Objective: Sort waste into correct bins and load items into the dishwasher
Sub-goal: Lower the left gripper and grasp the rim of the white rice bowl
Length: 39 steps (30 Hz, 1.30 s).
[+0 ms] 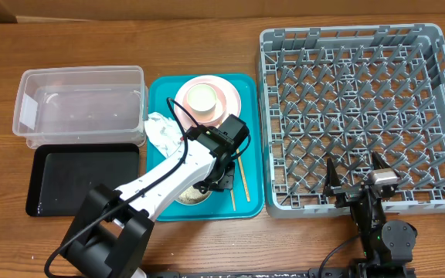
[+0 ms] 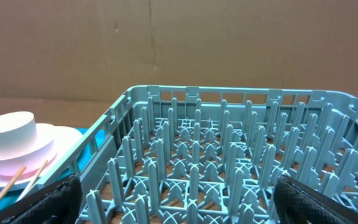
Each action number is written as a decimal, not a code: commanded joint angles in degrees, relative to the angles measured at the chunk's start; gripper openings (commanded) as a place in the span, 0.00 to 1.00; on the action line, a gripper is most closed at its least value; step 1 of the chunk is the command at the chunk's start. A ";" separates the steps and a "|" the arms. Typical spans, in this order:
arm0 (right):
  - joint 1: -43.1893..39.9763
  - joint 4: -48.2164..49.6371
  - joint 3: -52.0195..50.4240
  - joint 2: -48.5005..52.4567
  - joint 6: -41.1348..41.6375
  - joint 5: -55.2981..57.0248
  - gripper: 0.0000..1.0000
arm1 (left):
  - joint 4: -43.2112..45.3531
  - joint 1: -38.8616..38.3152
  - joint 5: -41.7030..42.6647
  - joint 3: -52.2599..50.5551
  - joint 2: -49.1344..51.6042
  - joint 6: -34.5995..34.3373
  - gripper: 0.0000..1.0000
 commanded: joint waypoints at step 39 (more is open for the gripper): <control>-0.15 0.24 -0.61 -0.57 -0.22 -0.04 1.00 | -5.73 -0.63 -1.07 2.34 -0.22 -2.86 0.15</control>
